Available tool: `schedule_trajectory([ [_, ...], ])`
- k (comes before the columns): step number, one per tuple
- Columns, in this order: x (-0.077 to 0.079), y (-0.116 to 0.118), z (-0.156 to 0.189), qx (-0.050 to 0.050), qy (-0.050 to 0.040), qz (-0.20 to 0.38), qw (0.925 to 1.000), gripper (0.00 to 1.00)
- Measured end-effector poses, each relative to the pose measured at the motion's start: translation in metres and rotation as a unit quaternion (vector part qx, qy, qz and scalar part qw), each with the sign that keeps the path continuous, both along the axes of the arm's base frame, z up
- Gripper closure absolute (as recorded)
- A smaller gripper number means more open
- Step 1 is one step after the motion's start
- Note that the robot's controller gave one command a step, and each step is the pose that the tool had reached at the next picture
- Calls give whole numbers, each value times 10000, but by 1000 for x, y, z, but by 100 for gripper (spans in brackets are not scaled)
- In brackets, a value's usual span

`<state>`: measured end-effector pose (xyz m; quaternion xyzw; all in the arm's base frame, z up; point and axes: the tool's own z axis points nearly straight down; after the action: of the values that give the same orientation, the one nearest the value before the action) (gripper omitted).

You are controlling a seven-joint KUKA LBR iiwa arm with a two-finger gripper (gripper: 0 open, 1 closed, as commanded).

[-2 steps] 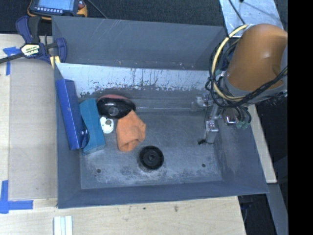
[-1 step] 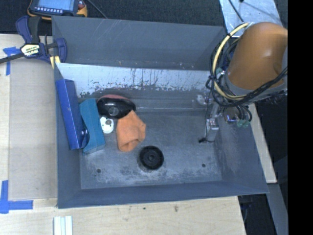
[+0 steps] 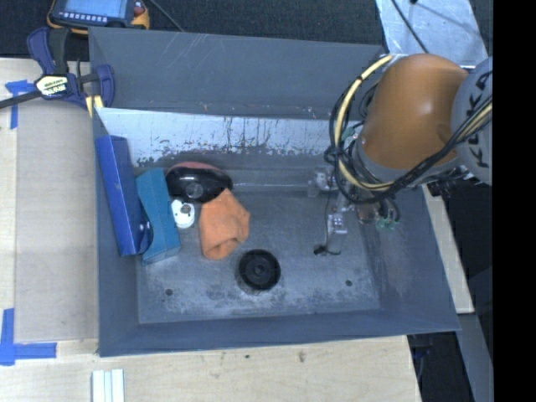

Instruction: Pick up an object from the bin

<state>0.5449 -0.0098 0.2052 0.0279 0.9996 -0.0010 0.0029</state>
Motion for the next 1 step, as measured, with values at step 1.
schedule_trajectory([
  [1,7,58,-15,14,5,-45,10000,0],
])
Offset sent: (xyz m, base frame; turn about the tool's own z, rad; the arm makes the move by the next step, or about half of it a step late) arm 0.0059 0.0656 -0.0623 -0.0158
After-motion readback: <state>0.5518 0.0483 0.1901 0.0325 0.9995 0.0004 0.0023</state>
